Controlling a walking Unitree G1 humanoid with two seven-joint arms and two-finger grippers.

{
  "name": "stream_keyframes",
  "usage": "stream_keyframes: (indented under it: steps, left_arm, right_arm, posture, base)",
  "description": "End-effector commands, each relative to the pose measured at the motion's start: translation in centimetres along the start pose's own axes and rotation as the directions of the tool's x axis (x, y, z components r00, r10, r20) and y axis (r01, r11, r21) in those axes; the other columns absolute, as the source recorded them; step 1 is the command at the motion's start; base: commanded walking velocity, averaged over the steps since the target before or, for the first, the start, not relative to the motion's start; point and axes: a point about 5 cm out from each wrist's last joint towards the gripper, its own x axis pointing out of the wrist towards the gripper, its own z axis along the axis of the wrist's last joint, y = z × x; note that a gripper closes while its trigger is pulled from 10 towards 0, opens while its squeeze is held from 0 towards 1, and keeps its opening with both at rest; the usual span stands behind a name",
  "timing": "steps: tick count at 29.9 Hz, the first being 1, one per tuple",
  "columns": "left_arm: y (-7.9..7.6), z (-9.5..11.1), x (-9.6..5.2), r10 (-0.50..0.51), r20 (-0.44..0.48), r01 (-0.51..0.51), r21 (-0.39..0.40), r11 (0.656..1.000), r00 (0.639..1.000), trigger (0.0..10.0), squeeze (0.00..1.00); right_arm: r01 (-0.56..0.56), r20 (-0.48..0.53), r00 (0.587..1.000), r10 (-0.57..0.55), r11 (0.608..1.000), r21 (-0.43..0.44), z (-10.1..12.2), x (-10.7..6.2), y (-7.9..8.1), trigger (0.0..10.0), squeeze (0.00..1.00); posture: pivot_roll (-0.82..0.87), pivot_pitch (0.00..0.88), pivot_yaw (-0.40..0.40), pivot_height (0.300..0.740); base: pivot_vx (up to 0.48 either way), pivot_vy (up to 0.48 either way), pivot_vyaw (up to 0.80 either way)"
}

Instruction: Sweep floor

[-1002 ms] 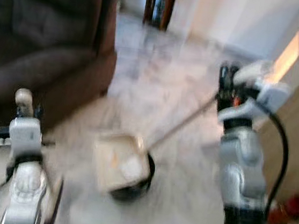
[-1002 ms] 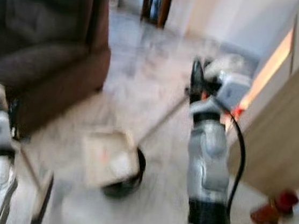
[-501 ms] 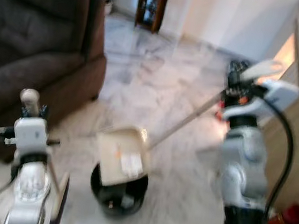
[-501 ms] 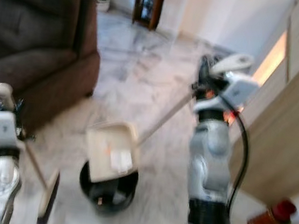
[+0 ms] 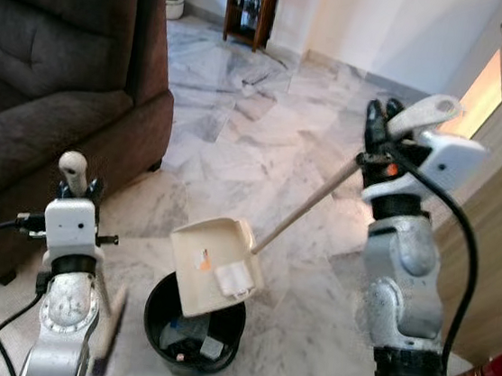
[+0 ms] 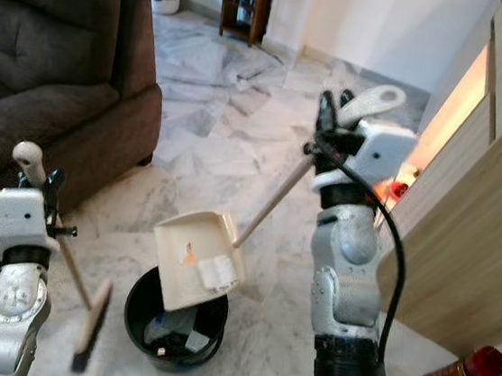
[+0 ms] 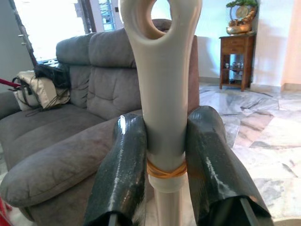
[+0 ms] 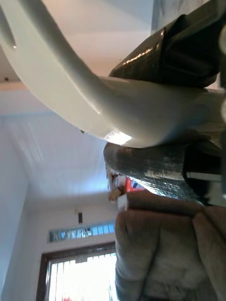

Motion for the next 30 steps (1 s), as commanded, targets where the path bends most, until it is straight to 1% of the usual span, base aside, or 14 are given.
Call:
stream_keyframes:
  steps: [1,4,6,7,9,11,12,14,15,17,23,25,26,30]
  left_arm:
    - [-0.1,1.0,0.3,-0.007,0.052,0.006,0.013,1.0,0.999,10.0,0.0]
    - [-0.1,1.0,0.4,-0.009,0.052,0.008,0.013,1.0,0.999,10.0,0.0]
    - [-0.1,1.0,0.4,-0.009,0.054,0.008,0.014,1.0,0.998,10.0,0.0]
    - [-0.1,1.0,0.4,-0.009,0.055,0.008,0.014,1.0,0.998,10.0,0.0]
    - [-0.2,1.1,0.5,-0.011,0.06,0.01,0.015,1.0,0.998,10.0,0.0]
    - [-0.2,1.1,0.5,-0.012,0.062,0.011,0.016,1.0,0.998,10.0,0.0]
    - [-0.2,1.1,0.5,-0.013,0.063,0.012,0.016,1.0,0.998,10.0,0.0]
    - [-0.2,1.1,0.5,-0.014,0.064,0.013,0.016,1.0,0.998,10.0,0.0]
    - [-0.3,1.1,0.5,-0.015,0.067,0.014,0.016,1.0,0.998,10.0,0.0]
    - [-0.3,1.2,0.5,-0.016,0.069,0.015,0.015,1.0,0.997,10.0,0.0]
    - [-0.3,1.2,0.6,-0.017,0.073,0.016,0.015,1.0,0.997,10.0,0.0]
    - [-0.3,1.2,0.6,-0.018,0.074,0.016,0.015,1.0,0.997,10.0,0.0]
    - [-0.3,1.2,0.6,-0.018,0.074,0.017,0.014,1.0,0.997,10.0,0.0]
    - [-0.4,1.2,0.7,-0.02,0.077,0.019,0.014,1.0,0.997,10.0,0.0]
  right_arm:
    - [-0.032,0.112,0.993,0.034,0.999,-0.013,2.0,0.1,0.7,10.0,0.0]
    - [-0.061,0.121,0.99,0.066,0.997,-0.041,2.0,-0.1,1.5,10.0,0.0]
    - [-0.098,0.12,0.987,0.109,0.991,-0.093,1.8,-0.2,2.2,10.0,0.0]
    - [-0.106,0.118,0.986,0.118,0.989,-0.1,1.7,-0.3,2.5,10.0,0.0]
    - [-0.126,0.124,0.983,0.137,0.988,-0.093,1.6,-0.5,3.2,10.0,0.0]
    - [-0.144,0.13,0.979,0.158,0.984,-0.109,1.6,-0.6,3.8,10.0,0.0]
    - [-0.167,0.133,0.974,0.183,0.978,-0.124,1.5,-0.8,4.5,10.0,0.0]
    - [-0.19,0.14,0.969,0.206,0.975,-0.118,1.4,-1.1,5.3,10.0,0.0]
    - [-0.205,0.155,0.963,0.222,0.971,-0.121,1.5,-1.4,6.1,10.0,0.0]
    - [-0.224,0.17,0.955,0.245,0.965,-0.133,1.6,-1.7,6.9,10.0,0.0]
    - [-0.3,0.216,0.921,0.325,0.943,-0.141,2.1,-2.7,9.1,10.0,0.0]
    - [-0.308,0.223,0.917,0.332,0.942,-0.136,2.2,-2.8,9.4,10.0,0.0]
    - [-0.321,0.232,0.91,0.345,0.938,-0.133,2.2,-3.1,9.8,10.0,0.0]
    - [-0.369,0.237,0.885,0.401,0.914,-0.169,2.2,-3.7,11.0,10.0,0.0]
  posture:
    - [0.07,0.0,-0.054,0.74]
    - [0.07,0.0,-0.053,0.74]
    - [0.07,0.0,-0.053,0.74]
    - [0.07,0.0,-0.053,0.74]
    - [0.07,0.0,-0.055,0.74]
    - [0.07,0.0,-0.055,0.74]
    - [0.07,0.0,-0.055,0.74]
    - [0.07,0.0,-0.054,0.74]
    - [0.07,0.0,-0.055,0.74]
    - [0.07,0.0,-0.055,0.74]
    - [0.07,0.0,-0.055,0.74]
    - [0.07,0.0,-0.055,0.74]
    - [0.07,0.0,-0.054,0.74]
    - [0.07,0.0,-0.054,0.74]
  base:
    - [0.0,0.0,0.0]
    - [0.0,0.0,0.0]
    - [0.0,0.0,0.0]
    - [0.0,0.0,0.0]
    - [0.0,0.0,0.0]
    - [0.0,0.0,0.0]
    - [0.0,0.0,0.0]
    - [0.0,0.0,0.0]
    - [0.0,0.0,0.0]
    - [0.0,0.0,0.0]
    - [0.0,0.0,0.0]
    - [0.0,0.0,0.0]
    - [0.0,0.0,0.0]
    - [0.0,0.0,0.0]
